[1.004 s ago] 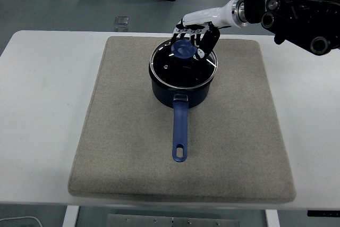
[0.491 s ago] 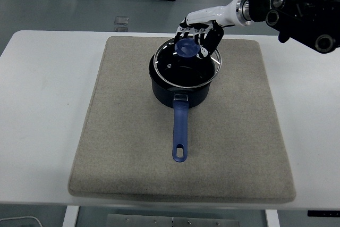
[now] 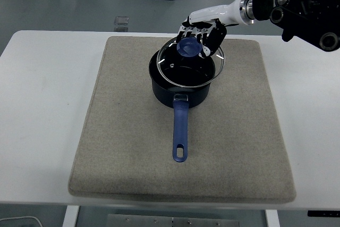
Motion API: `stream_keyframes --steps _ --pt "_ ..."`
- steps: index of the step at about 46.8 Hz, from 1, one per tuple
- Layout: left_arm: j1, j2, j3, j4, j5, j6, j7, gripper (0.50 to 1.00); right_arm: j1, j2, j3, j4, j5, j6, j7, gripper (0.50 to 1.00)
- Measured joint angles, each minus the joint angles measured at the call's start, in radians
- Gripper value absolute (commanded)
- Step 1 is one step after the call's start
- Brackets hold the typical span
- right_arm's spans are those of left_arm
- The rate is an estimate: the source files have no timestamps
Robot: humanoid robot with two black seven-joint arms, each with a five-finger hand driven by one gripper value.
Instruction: Lift the pot lid and place it to the right of the pot.
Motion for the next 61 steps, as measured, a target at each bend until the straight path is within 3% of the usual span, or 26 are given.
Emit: stream_keyframes --steps 38,61 --pt "0.000 0.000 0.000 0.000 0.000 0.000 0.000 1.000 0.001 -0.050 0.006 0.000 0.067 0.047 -0.005 0.500" --pt "0.000 0.000 0.000 0.000 0.000 0.000 0.000 1.000 -0.004 -0.191 0.007 -0.001 0.142 0.069 -0.002 0.500"
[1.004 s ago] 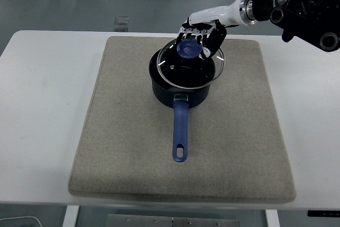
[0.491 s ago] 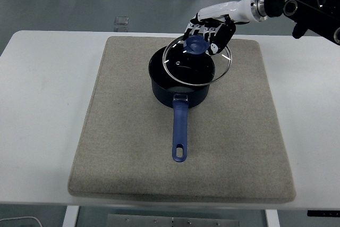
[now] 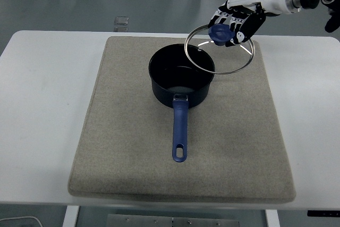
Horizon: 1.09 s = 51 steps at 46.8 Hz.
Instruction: Lift the pot lid and place it to the right of the pot.
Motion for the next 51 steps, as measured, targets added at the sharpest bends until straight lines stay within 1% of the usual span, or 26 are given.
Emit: stream_keyframes --steps 10,15,24,31,37,43,51 --pt "0.000 0.000 0.000 0.000 0.000 0.000 0.000 1.000 -0.008 -0.062 0.000 -0.004 0.026 -0.003 0.000 0.500" --pt "0.000 0.000 0.000 0.000 0.000 0.000 0.000 1.000 -0.017 -0.075 0.000 -0.008 0.045 -0.007 0.000 0.500" --pt "0.000 0.000 0.000 0.000 0.000 0.000 0.000 1.000 -0.067 -0.097 0.000 -0.034 0.049 -0.020 0.001 0.500" --pt "0.000 0.000 0.000 0.000 0.000 0.000 0.000 1.000 -0.102 -0.097 0.000 -0.047 0.049 -0.049 0.001 0.500" --pt "0.000 0.000 0.000 0.000 0.000 0.000 0.000 1.000 -0.125 -0.095 0.001 -0.059 0.049 -0.055 0.002 0.500" --pt "0.000 0.000 0.000 0.000 0.000 0.000 0.000 1.000 -0.148 -0.094 0.001 -0.062 0.049 -0.084 0.002 0.500" --pt "0.000 0.000 0.000 0.000 0.000 0.000 0.000 1.000 -0.169 -0.089 0.001 -0.061 0.049 -0.108 0.002 0.500"
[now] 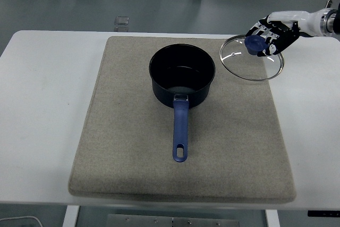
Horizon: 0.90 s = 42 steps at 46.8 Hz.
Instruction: Lift the pot lid and place it to the right of the pot.
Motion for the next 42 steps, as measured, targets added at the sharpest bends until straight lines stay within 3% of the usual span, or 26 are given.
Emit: stream_keyframes --steps 26,42 --pt "0.000 0.000 0.000 0.000 0.000 0.000 0.000 1.000 -0.103 0.046 -0.002 0.000 -0.020 -0.130 0.000 0.500" --pt "0.000 0.000 0.000 0.000 0.000 0.000 0.000 1.000 -0.116 0.058 -0.003 0.001 -0.020 -0.135 0.000 0.500"
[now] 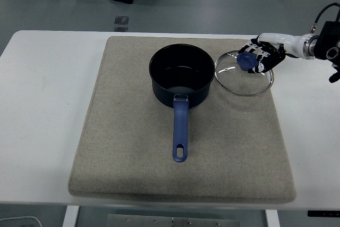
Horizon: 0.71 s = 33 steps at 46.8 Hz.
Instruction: Lift the pot lid and place it to the right of the pot.
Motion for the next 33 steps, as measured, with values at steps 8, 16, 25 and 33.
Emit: stream_keyframes --steps 8,16,25,33 --pt "0.000 0.000 0.000 0.000 0.000 0.000 0.000 1.000 -0.018 0.016 0.000 0.000 0.000 -0.001 0.000 0.527" --pt "0.000 0.000 0.000 -0.001 0.000 0.000 0.000 1.000 -0.018 0.022 0.001 0.000 0.000 -0.008 0.000 0.733" --pt "0.000 0.000 0.000 0.000 0.000 0.000 0.000 1.000 -0.018 0.022 0.001 0.000 0.003 -0.005 -0.001 0.897" --pt "0.000 0.000 0.000 0.000 0.000 0.000 0.000 1.000 -0.008 0.014 0.003 0.001 0.016 0.010 -0.002 0.913"
